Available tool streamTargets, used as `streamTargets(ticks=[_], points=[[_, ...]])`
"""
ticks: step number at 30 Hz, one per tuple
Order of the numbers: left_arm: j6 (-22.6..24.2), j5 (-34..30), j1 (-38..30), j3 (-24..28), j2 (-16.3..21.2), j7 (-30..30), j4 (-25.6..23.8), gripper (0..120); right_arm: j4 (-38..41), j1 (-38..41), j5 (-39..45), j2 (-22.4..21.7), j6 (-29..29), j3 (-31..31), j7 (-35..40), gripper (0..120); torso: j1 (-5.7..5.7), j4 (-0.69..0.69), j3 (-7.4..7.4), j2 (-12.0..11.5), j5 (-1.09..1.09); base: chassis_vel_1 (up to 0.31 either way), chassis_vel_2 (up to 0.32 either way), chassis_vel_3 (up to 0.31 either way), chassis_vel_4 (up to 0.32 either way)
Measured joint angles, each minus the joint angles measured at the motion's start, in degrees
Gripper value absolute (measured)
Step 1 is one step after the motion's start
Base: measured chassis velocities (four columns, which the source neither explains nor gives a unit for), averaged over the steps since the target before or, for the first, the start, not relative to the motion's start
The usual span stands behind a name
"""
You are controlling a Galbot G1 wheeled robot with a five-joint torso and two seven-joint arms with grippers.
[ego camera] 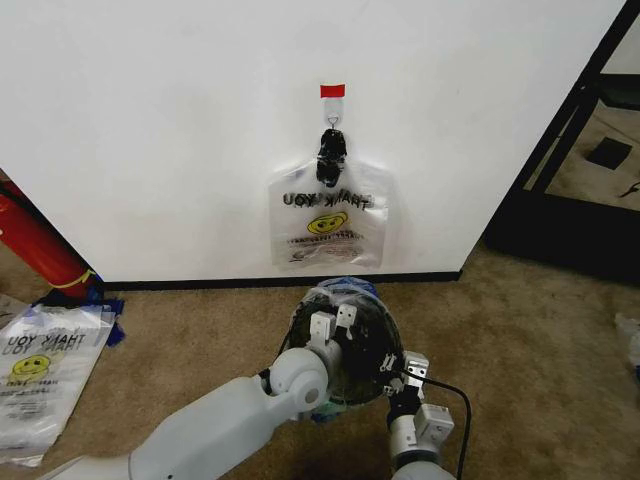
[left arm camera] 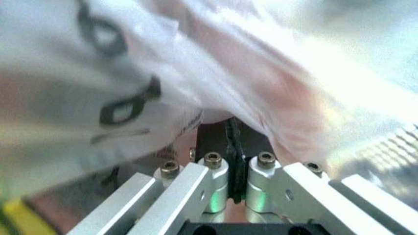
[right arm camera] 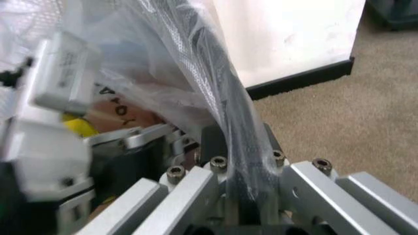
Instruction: Pick up the garbage bag from the wall and place it over the trash bin.
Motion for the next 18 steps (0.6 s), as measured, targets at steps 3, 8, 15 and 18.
streamTargets(ticks=[3, 8, 15, 18], points=[[1.6, 2.4, -0.9, 0.3, -0.8, -1.6, 2.1, 0, 0.0, -0.1, -0.1, 0.0, 0.0, -0.2, 0.0, 0, 0.00, -0.02, 0.00, 0.0, 0.00, 0.000, 0.000, 0.000, 0.000], [5.7, 6.6, -1.7, 1.2, -1.3, -5.4, 4.6, 0, 0.3, -0.2, -0.2, 0.0, 0.0, -0.2, 0.0, 0, 0.00, 0.01, 0.00, 0.0, -0.01, 0.000, 0.000, 0.000, 0.000], [8.9, -0.4, -0.7, 1.3, 1.2, -3.4, -2.4, 0, 0.3, -0.1, -0.3, -0.1, 0.0, 0.0, 0.1, 0, 0.00, 0.02, 0.00, 0.0, 0.00, 0.000, 0.000, 0.000, 0.000], [8.5, -8.3, -0.3, 0.1, 1.4, -2.8, -5.0, 0, 0.2, -0.1, -0.2, -0.1, 0.0, -0.1, 0.1, 0, 0.00, 0.01, 0.00, 0.0, 0.00, 0.000, 0.000, 0.000, 0.000]])
